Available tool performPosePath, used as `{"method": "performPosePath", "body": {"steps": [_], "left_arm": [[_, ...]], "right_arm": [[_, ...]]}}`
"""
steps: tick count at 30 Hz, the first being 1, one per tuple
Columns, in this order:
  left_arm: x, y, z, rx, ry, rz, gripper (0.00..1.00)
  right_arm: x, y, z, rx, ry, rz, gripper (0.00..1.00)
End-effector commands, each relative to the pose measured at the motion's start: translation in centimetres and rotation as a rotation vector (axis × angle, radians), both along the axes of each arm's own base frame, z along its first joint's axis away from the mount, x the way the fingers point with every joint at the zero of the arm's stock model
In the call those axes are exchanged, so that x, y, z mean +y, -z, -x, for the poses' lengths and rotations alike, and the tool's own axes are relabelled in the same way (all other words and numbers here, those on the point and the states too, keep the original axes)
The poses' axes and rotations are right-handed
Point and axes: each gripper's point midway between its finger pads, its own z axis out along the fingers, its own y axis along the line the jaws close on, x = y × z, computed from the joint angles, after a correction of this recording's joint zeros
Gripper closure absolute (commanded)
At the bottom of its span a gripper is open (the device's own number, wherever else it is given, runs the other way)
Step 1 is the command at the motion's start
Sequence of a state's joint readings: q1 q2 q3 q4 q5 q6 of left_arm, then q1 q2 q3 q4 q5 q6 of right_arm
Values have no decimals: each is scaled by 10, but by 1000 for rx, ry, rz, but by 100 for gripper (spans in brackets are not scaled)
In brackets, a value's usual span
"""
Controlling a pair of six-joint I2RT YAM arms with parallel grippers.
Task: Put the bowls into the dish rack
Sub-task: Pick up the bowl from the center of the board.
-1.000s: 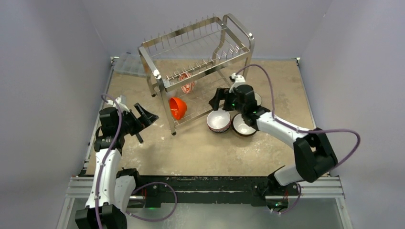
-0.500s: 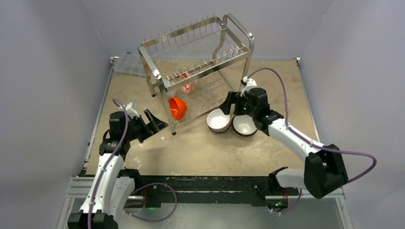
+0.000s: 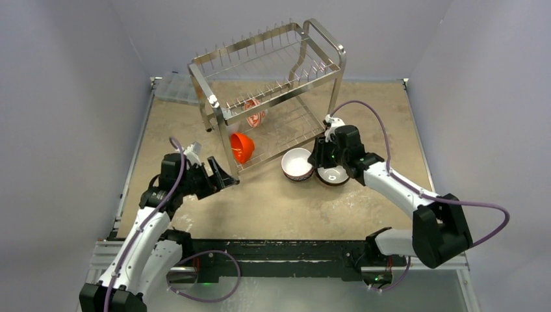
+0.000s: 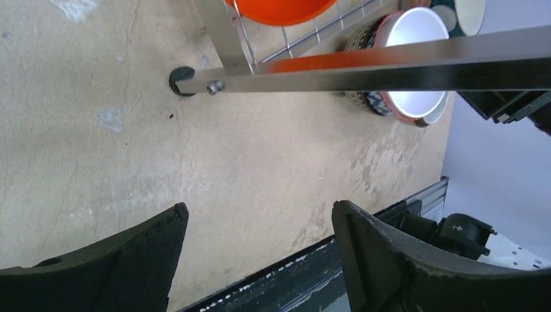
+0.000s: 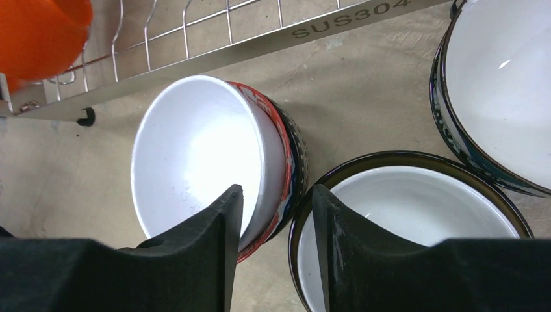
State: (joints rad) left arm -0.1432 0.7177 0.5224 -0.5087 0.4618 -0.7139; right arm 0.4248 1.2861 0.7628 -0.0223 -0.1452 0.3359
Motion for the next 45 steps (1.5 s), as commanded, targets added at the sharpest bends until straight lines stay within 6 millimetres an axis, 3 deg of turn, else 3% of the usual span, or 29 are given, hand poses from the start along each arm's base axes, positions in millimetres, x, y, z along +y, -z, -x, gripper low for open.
{"method": "performPosePath", "body": {"steps": [1,8,11,20,26,29,32,37,41,44,45], "left_arm": [[-5,-8,3,2,38,-54,21],[-22,3,15,43,97,-103,25],[-28,5,18,43,113,-121,26],[-46,-3,18,19,119,-79,27],[-55,-7,15,1,105,-59,28],[-58,-12,11,-11,92,-38,27],[-60,-23,5,-43,77,-19,26],[-61,-59,-8,-150,49,16,23],[-63,-87,-14,-234,34,63,20],[-64,-94,-15,-258,29,84,18],[-64,-94,-16,-257,29,84,18]], "right_arm": [[3,-10,-4,-10,-40,18,59],[4,-22,-7,-26,-56,33,84],[6,-29,-9,-37,-69,27,100],[13,-42,-7,-44,-100,-1,100],[4,-31,-8,-41,-73,59,51],[1,-19,-8,-21,-68,97,39],[1,-8,-7,1,-72,119,36],[4,-1,-6,20,-94,122,49],[6,-2,-6,20,-105,117,78],[5,-11,-7,2,-100,115,99],[5,-15,-7,-6,-97,116,100]]}}
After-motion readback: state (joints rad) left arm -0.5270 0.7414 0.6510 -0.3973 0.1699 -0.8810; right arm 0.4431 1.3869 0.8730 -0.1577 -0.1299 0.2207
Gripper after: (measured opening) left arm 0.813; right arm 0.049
